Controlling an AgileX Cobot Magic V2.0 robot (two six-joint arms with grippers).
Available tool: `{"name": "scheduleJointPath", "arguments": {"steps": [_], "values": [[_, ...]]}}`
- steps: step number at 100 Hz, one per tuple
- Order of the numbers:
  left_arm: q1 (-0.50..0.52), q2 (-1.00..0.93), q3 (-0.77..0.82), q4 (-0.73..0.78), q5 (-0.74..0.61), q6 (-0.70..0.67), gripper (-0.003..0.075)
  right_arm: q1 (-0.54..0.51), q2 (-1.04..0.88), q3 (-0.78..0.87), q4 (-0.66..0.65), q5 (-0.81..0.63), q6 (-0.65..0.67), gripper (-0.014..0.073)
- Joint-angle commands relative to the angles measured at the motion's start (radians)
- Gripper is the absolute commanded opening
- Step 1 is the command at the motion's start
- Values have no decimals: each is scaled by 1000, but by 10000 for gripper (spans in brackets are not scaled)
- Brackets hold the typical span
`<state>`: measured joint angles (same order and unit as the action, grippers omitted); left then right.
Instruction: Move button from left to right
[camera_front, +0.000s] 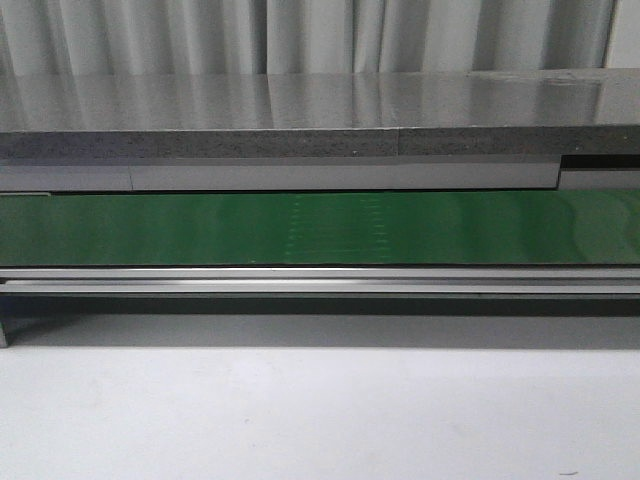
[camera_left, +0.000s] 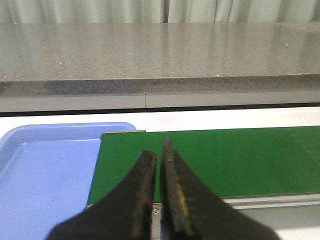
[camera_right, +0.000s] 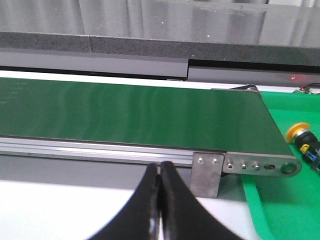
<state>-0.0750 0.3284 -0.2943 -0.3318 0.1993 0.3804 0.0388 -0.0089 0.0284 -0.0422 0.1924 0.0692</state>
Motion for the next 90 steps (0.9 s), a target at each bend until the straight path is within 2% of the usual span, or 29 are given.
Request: {"name": "scheduleJointPath", "arguments": {"steps": [1,90], "values": [[-8,6,-28,-14,-80,-1,5,-1,-18,2,-2,-97,3,-68],[-8,6,-28,-14,-80,-1,5,-1,-18,2,-2,-91,3,-68]]}}
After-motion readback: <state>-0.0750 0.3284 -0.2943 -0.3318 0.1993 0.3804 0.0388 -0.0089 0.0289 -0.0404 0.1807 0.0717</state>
